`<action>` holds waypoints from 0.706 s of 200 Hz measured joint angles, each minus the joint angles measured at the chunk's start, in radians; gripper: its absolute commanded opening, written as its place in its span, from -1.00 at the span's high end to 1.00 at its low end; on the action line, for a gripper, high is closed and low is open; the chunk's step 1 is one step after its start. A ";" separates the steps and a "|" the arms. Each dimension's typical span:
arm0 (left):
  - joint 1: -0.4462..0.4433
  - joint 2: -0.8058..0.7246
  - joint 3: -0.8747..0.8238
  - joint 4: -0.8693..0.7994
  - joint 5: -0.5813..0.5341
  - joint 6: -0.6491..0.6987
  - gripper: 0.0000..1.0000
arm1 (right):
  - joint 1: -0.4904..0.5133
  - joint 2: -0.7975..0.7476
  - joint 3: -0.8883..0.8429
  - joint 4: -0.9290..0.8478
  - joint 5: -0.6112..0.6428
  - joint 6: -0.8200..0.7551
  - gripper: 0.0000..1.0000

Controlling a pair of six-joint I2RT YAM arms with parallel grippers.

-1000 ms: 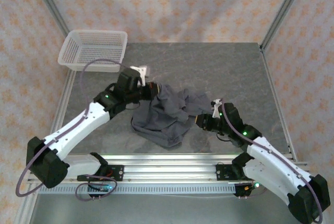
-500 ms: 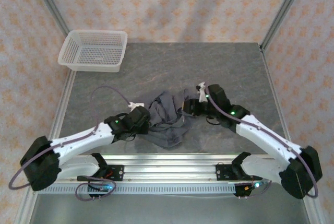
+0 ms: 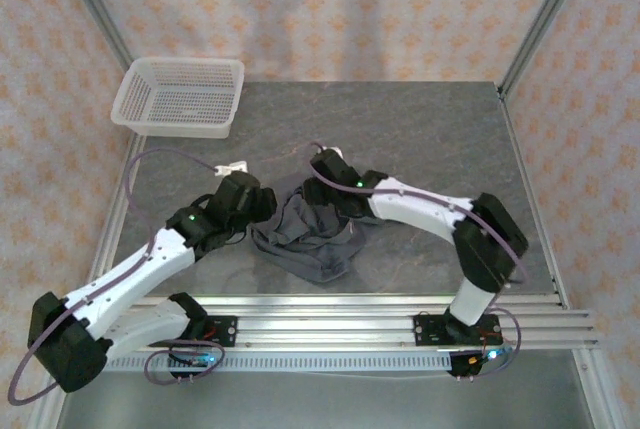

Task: Fold the inside-out t-shirt
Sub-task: Turn the T-shirt inside out at the center of the table.

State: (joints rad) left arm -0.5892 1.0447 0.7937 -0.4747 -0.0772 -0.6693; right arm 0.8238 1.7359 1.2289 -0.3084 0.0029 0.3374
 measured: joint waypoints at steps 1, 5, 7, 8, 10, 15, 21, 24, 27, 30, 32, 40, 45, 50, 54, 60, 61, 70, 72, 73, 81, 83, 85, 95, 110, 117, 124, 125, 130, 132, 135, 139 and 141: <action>0.001 0.003 0.001 0.000 0.003 0.001 -0.13 | -0.002 0.005 0.004 -0.002 0.001 0.000 -0.14; 0.004 0.016 0.009 0.001 0.017 0.005 -0.14 | -0.010 0.027 0.025 -0.006 0.004 -0.004 -0.14; 0.007 0.026 0.014 0.002 0.025 0.006 -0.15 | -0.014 0.041 0.036 -0.006 0.005 -0.006 -0.14; 0.008 0.030 0.015 0.002 0.029 0.008 -0.16 | -0.015 0.046 0.040 -0.007 0.005 -0.007 -0.14; 0.011 0.039 0.020 0.003 0.037 0.010 -0.16 | -0.019 0.058 0.051 -0.010 0.003 -0.010 -0.14; 0.015 0.060 0.029 0.010 0.057 0.014 -0.18 | -0.028 0.088 0.078 -0.015 0.004 -0.013 -0.11; 0.021 0.089 0.043 0.021 0.085 0.016 -0.21 | -0.037 0.119 0.105 -0.021 -0.003 -0.020 -0.02; 0.023 0.104 0.048 0.026 0.100 0.016 -0.21 | -0.041 0.134 0.118 -0.026 -0.010 -0.021 0.05; 0.024 0.119 0.053 0.033 0.112 0.016 -0.22 | -0.043 0.149 0.131 -0.029 -0.014 -0.027 0.15; 0.027 0.134 0.058 0.041 0.124 0.016 -0.23 | -0.046 0.164 0.145 -0.033 -0.024 -0.025 0.25; 0.028 0.143 0.061 0.047 0.132 0.016 -0.23 | -0.048 0.174 0.153 -0.034 -0.029 -0.028 0.34; 0.030 0.177 0.066 0.071 0.156 0.015 -0.24 | -0.050 0.209 0.181 -0.041 -0.052 -0.035 0.67; 0.034 0.197 0.068 0.085 0.169 0.015 -0.25 | -0.050 0.228 0.196 -0.045 -0.071 -0.036 0.82; 0.034 0.214 0.068 0.093 0.178 0.014 -0.25 | -0.050 0.243 0.208 -0.049 -0.088 -0.038 0.92; 0.034 0.227 0.068 0.100 0.183 0.014 -0.25 | -0.050 0.251 0.212 -0.051 -0.096 -0.038 1.00; 0.035 0.243 0.069 0.106 0.193 0.013 -0.26 | -0.050 0.256 0.214 -0.053 -0.113 -0.035 1.00; 0.035 0.245 0.069 0.106 0.193 0.014 -0.26 | -0.050 0.256 0.214 -0.055 -0.115 -0.037 1.00; 0.040 0.267 0.069 0.114 0.202 0.011 -0.26 | -0.052 0.253 0.214 -0.066 -0.136 -0.028 1.00; 0.041 0.270 0.069 0.114 0.203 0.010 -0.26 | -0.053 0.251 0.214 -0.067 -0.141 -0.032 1.00; 0.041 0.272 0.069 0.116 0.203 0.010 -0.26 | -0.053 0.250 0.214 -0.067 -0.142 -0.034 1.00; 0.048 0.287 0.069 0.126 0.206 0.006 -0.26 | -0.059 0.235 0.210 -0.066 -0.166 -0.025 1.00; 0.050 0.291 0.069 0.129 0.207 0.004 -0.26 | -0.061 0.229 0.206 -0.062 -0.172 -0.023 1.00; 0.052 0.294 0.069 0.130 0.208 0.004 -0.26 | -0.062 0.225 0.203 -0.060 -0.179 -0.024 1.00; 0.062 0.312 0.066 0.151 0.211 -0.005 -0.23 | -0.077 0.180 0.179 -0.050 -0.217 -0.014 1.00; 0.074 0.338 0.053 0.181 0.212 -0.016 -0.18 | -0.109 0.078 0.130 -0.033 -0.281 0.005 1.00; 0.079 0.350 0.044 0.194 0.211 -0.020 -0.17 | -0.124 0.026 0.111 -0.023 -0.312 0.014 1.00; 0.082 0.361 0.034 0.203 0.209 -0.024 -0.16 | -0.135 -0.022 0.097 -0.011 -0.336 0.021 1.00; 0.084 0.364 0.031 0.204 0.208 -0.024 -0.16 | -0.137 -0.032 0.094 -0.008 -0.342 0.022 1.00; 0.087 0.370 0.023 0.211 0.206 -0.029 -0.16 | -0.142 -0.064 0.085 -0.002 -0.356 0.029 1.00; 0.088 0.373 0.018 0.215 0.205 -0.031 -0.16 | -0.144 -0.079 0.081 0.001 -0.365 0.029 1.00; 0.089 0.377 0.011 0.220 0.203 -0.031 -0.16 | -0.146 -0.100 0.077 0.003 -0.374 0.034 1.00; 0.090 0.380 0.003 0.225 0.199 -0.035 -0.16 | -0.147 -0.128 0.069 0.011 -0.387 0.040 1.00; 0.091 0.381 -0.001 0.227 0.197 -0.035 -0.16 | -0.147 -0.138 0.066 0.012 -0.392 0.043 1.00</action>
State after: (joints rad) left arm -0.4984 1.4258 0.7929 -0.2478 0.1200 -0.7040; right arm 0.6765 1.5978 1.2949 -0.2966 -0.3889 0.3801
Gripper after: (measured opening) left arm 0.582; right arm 0.040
